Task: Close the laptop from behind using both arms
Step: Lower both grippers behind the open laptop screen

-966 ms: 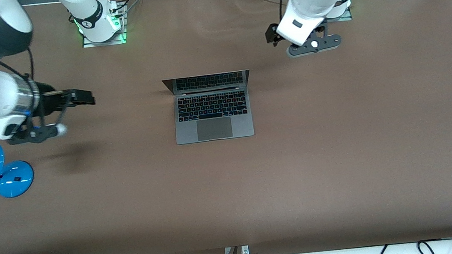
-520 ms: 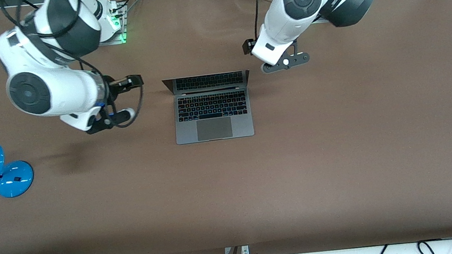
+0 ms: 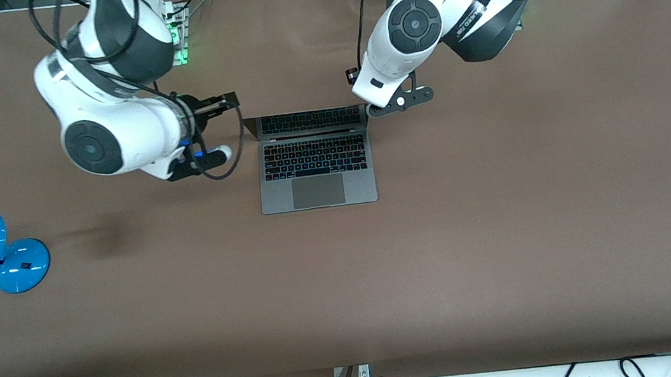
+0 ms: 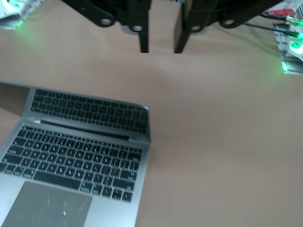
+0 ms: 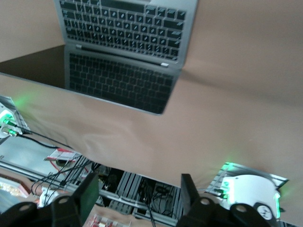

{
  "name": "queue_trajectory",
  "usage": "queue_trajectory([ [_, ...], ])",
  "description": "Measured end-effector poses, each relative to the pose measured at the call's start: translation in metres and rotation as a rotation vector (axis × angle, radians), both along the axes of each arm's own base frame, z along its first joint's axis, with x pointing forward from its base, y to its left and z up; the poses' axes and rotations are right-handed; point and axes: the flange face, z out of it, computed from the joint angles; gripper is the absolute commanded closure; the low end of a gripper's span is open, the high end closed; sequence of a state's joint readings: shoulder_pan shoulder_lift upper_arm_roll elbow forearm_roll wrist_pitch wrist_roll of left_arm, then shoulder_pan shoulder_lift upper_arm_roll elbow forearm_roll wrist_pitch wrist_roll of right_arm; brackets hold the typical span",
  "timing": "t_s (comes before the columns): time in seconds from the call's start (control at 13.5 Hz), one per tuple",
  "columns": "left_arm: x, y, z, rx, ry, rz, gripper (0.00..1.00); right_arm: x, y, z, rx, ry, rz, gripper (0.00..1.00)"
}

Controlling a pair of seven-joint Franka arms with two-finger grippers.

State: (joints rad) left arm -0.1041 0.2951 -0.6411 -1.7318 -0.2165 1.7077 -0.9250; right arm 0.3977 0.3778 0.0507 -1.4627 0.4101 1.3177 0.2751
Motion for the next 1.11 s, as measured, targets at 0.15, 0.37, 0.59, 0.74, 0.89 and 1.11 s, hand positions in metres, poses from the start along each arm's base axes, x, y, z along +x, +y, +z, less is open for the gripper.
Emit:
queue_trajectory([
  [0.15, 0.001, -0.002, -0.006, -0.02, 0.037, 0.015, 1.0, -0.013, 0.029, -0.014, -0.04, 0.053, -0.037, 0.82],
  [0.37, 0.004, -0.002, -0.02, -0.022, 0.066, 0.021, 1.0, -0.028, 0.053, -0.029, -0.084, 0.097, -0.039, 0.96],
  [0.59, 0.01, -0.002, -0.036, -0.033, 0.078, 0.035, 1.0, -0.033, 0.05, -0.05, -0.118, 0.168, -0.019, 0.96],
  [0.74, 0.014, -0.005, -0.044, -0.045, 0.076, 0.046, 1.0, -0.035, 0.051, -0.066, -0.134, 0.203, -0.012, 0.97],
  [0.89, 0.016, -0.007, -0.053, -0.049, 0.086, 0.05, 1.0, -0.04, 0.057, -0.083, -0.151, 0.23, 0.0, 0.98],
  [1.11, 0.018, -0.008, -0.061, -0.056, 0.09, 0.059, 1.0, -0.042, 0.063, -0.105, -0.165, 0.246, 0.003, 0.98],
])
